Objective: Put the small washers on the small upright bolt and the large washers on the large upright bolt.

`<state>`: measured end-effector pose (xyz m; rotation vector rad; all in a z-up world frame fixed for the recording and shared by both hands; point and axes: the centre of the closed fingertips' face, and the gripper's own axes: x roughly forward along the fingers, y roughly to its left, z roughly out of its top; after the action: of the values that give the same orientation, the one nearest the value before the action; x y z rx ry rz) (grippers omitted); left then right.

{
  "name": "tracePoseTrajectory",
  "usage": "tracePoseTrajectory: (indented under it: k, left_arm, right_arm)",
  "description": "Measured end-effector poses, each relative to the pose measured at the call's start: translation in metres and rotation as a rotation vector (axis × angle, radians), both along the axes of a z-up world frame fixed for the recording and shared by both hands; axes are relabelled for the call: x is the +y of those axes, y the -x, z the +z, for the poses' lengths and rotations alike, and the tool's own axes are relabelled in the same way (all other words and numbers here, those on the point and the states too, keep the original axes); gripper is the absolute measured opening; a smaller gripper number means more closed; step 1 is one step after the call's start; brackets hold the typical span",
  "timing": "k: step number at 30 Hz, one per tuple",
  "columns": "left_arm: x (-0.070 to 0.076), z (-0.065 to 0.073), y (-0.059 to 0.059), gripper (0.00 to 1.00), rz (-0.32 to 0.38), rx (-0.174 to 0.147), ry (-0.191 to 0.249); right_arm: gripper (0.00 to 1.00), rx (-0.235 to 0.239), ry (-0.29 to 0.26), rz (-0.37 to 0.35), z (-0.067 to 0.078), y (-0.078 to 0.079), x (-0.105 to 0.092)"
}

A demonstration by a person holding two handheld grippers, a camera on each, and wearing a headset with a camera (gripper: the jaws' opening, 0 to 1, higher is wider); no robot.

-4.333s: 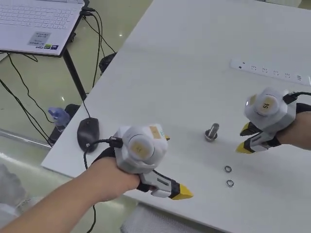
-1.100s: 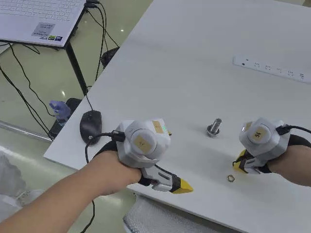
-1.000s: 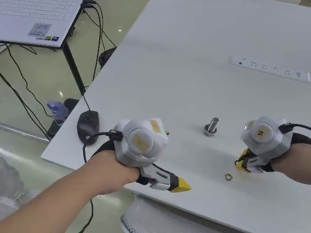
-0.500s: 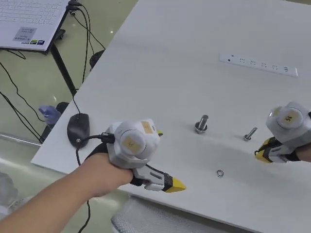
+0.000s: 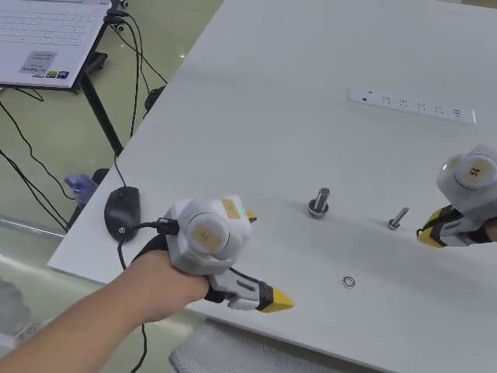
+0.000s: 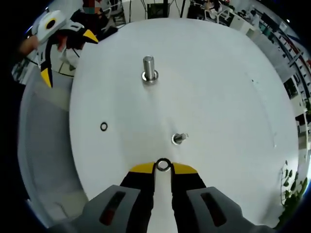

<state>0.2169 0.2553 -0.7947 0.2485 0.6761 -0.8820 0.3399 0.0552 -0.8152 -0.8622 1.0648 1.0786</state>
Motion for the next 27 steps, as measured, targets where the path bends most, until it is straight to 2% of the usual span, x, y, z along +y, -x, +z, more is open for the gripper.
tracePoseTrajectory:
  k: [7, 12, 27]
  left_arm:
    - [0.002, -0.001, -0.002, 0.86, 0.012, 0.004, -0.003]
    - [0.002, -0.002, -0.004, 0.86, 0.011, 0.005, -0.005]
    - [0.002, -0.002, -0.006, 0.85, 0.011, 0.006, -0.003]
  right_arm:
    - [0.13, -0.029, -0.019, 0.003, 0.01, -0.023, 0.009]
    - [0.13, -0.038, -0.023, 0.017, 0.012, -0.031, 0.015]
    - [0.13, -0.027, -0.007, 0.04, 0.001, -0.036, 0.02]
